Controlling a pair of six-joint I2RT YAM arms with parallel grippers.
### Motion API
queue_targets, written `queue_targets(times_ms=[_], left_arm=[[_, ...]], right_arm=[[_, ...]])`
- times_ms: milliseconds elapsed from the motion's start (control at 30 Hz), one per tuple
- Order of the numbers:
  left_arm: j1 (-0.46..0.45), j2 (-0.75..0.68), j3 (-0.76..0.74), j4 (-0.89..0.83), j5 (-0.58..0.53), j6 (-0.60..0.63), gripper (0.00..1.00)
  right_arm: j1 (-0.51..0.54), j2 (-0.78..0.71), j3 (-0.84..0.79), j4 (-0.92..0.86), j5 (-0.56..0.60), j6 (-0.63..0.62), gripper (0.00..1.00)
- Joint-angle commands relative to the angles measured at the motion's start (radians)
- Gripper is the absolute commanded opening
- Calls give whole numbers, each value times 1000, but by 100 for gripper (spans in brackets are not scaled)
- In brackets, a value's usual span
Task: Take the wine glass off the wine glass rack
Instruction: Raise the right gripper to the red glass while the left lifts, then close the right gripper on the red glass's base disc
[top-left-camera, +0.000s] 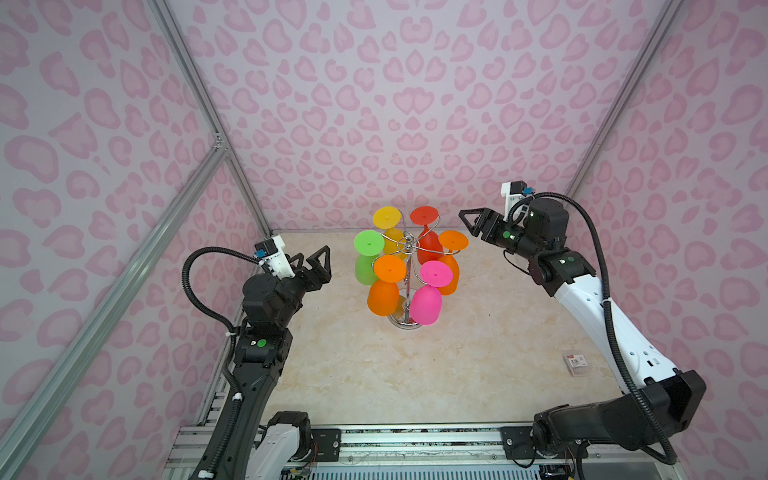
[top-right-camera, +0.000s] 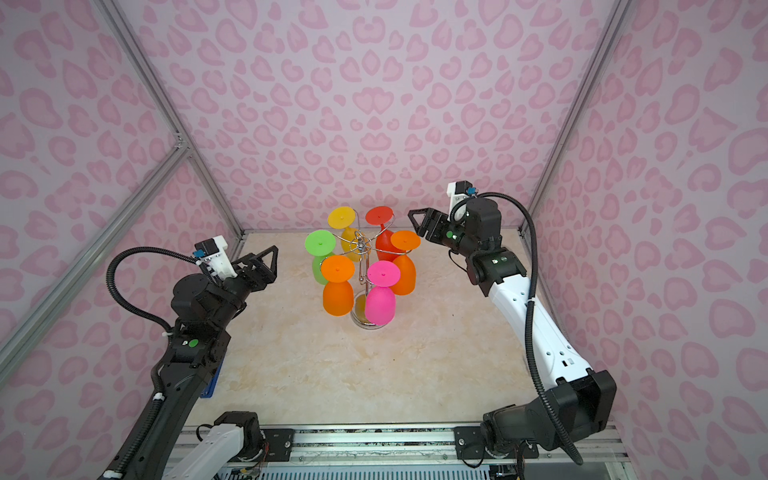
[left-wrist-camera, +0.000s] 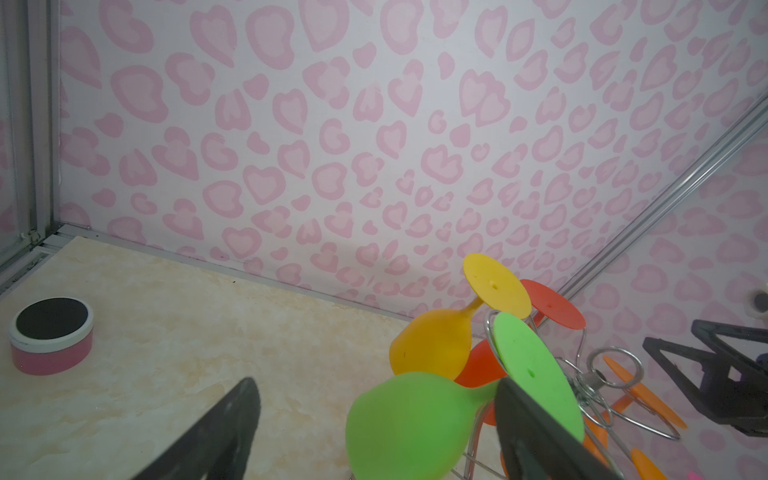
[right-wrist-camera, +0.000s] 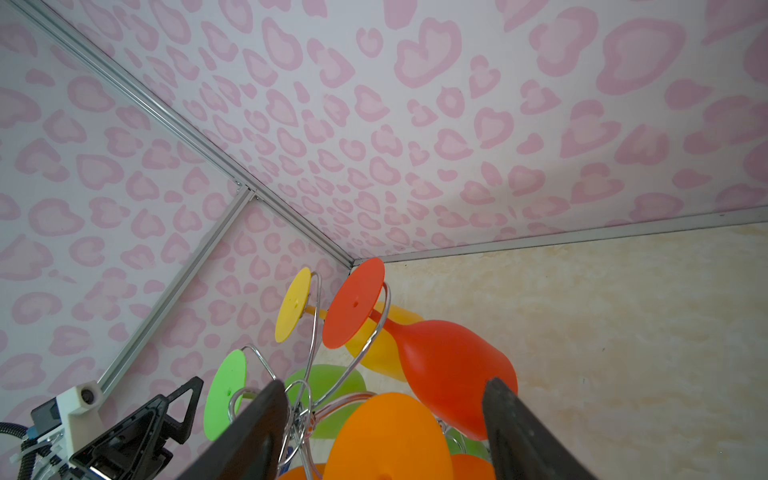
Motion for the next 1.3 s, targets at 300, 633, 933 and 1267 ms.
queue_targets(times_ms=[300,633,933,1267], left_arm=[[1,-10,2,9,-13,20,90],[1,-5,-3,8,-16,29,90],[1,-4,-4,9,-16,31,90],[1,-9,-11,4,-22,39,90]], right_arm=[[84,285,358,-194,-8,-97,75],[100,339,413,-224,15,-115,75],[121,376,453,-231,-1,-115,74],[135,386,463,-226,-16,-114,73]])
